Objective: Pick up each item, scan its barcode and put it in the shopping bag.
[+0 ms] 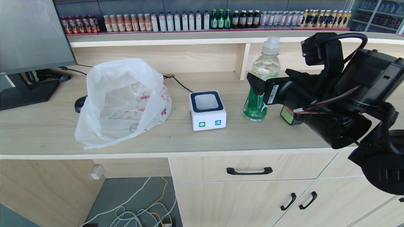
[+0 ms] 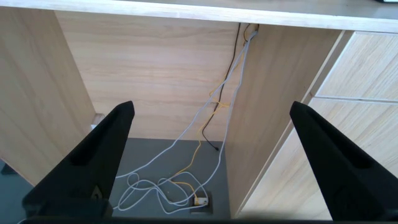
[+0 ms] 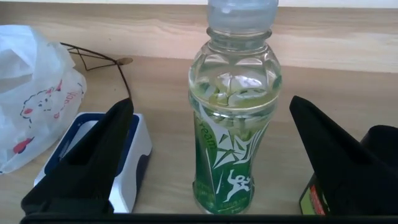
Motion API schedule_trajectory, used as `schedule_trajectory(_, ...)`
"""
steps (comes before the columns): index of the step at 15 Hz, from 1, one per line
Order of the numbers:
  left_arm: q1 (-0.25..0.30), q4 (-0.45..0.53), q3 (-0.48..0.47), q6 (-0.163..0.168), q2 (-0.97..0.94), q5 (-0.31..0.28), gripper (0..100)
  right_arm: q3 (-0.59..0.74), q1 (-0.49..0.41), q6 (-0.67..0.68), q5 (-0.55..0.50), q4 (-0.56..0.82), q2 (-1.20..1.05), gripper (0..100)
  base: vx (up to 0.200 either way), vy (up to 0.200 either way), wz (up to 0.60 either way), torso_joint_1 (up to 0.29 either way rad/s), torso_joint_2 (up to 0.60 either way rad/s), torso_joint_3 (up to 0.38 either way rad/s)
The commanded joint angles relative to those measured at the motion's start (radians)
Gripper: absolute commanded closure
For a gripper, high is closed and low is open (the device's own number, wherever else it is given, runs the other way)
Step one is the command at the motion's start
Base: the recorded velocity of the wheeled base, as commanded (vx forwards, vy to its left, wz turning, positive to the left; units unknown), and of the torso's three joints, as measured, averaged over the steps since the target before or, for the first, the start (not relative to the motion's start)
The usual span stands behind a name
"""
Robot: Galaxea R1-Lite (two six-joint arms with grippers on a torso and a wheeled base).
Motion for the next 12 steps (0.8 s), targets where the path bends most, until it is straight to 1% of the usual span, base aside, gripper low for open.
schedule_trajectory(1, 0.0, -0.001, 0.0, 0.0, 0.0, 0.0, 0, -0.025, -0.009, -0.003, -0.004, -0.002, 0.036, 0, 0.0, 0.0, 0.0, 0.0, 0.0, 0.0)
schedule_trajectory(5, 0.0, -0.001, 0.0, 0.0, 0.0, 0.0, 0, -0.062, -0.012, -0.001, -0.005, -0.003, 0.074, 0, 0.0, 0.0, 0.0, 0.0, 0.0, 0.0)
schedule_trajectory(7, 0.0, -0.001, 0.0, 0.0, 0.0, 0.0, 0, -0.06, -0.011, -0.001, -0.033, -0.022, 0.088, 0, 0.0, 0.0, 0.0, 0.0, 0.0, 0.0)
schedule_trajectory(9, 0.0, -0.001, 0.0, 0.0, 0.0, 0.0, 0, -0.063, -0.012, -0.003, -0.053, -0.115, 0.134, 0, 0.0, 0.0, 0.0, 0.0, 0.0, 0.0)
schedule_trajectory(10, 0.0, -0.001, 0.0, 0.0, 0.0, 0.0, 0, -0.062, -0.012, -0.007, -0.079, -0.175, 0.162, 0, 0.0, 0.0, 0.0, 0.0, 0.0, 0.0)
schedule_trajectory(12, 0.0, -0.001, 0.0, 0.0, 0.0, 0.0, 0, -0.06, -0.008, -0.01, -0.13, -0.235, 0.196, 0, 0.0, 0.0, 0.0, 0.0, 0.0, 0.0)
